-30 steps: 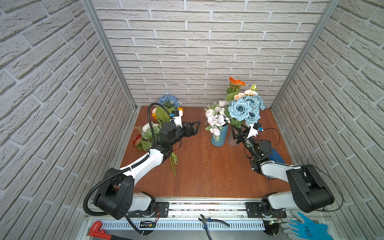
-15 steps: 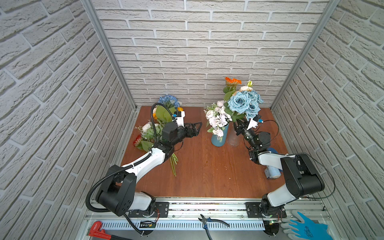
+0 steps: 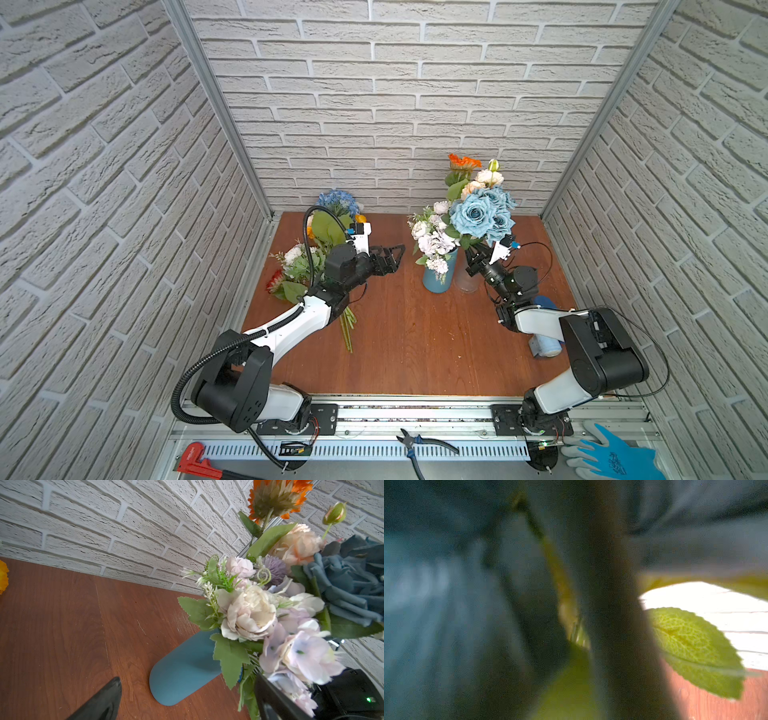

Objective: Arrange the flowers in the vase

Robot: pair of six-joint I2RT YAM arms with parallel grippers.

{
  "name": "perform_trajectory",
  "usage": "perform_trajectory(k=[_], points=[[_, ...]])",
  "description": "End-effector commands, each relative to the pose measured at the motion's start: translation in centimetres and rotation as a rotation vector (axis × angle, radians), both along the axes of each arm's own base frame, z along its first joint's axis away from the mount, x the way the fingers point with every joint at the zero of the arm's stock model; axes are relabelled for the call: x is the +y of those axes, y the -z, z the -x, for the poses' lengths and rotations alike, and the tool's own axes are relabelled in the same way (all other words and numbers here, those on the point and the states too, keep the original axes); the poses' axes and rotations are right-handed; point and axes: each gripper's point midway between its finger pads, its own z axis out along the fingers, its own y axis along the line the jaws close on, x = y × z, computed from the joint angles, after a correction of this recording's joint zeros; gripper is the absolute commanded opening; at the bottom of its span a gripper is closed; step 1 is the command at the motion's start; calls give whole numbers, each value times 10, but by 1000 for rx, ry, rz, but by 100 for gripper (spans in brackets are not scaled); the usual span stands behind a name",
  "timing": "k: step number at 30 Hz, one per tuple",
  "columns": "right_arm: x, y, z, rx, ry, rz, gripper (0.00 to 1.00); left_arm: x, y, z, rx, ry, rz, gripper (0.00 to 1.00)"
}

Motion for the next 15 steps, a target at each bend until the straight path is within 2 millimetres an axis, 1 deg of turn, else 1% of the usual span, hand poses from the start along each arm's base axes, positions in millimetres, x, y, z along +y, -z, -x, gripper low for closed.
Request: perform_trajectory(k=[1,4,8,11,13,15], points=[[13,28,8,69,-16,121,7,-4,-27,-2,-74,2,23,98],[22,43,6,109,-30,168,7,-6,-27,-2,-74,7,23,98],[19,51,4,122,-8,168,7,-6,-30,-1,-78,9,27,98],[20,59,2,145,-11,171,8,-7,-31,1,-81,11,24,98],[20,61,4,147,-8,167,12,-6,-31,2,-81,9,23,98],[18,57,7,135,1,159,20,-5,-31,3,-83,7,20,98]])
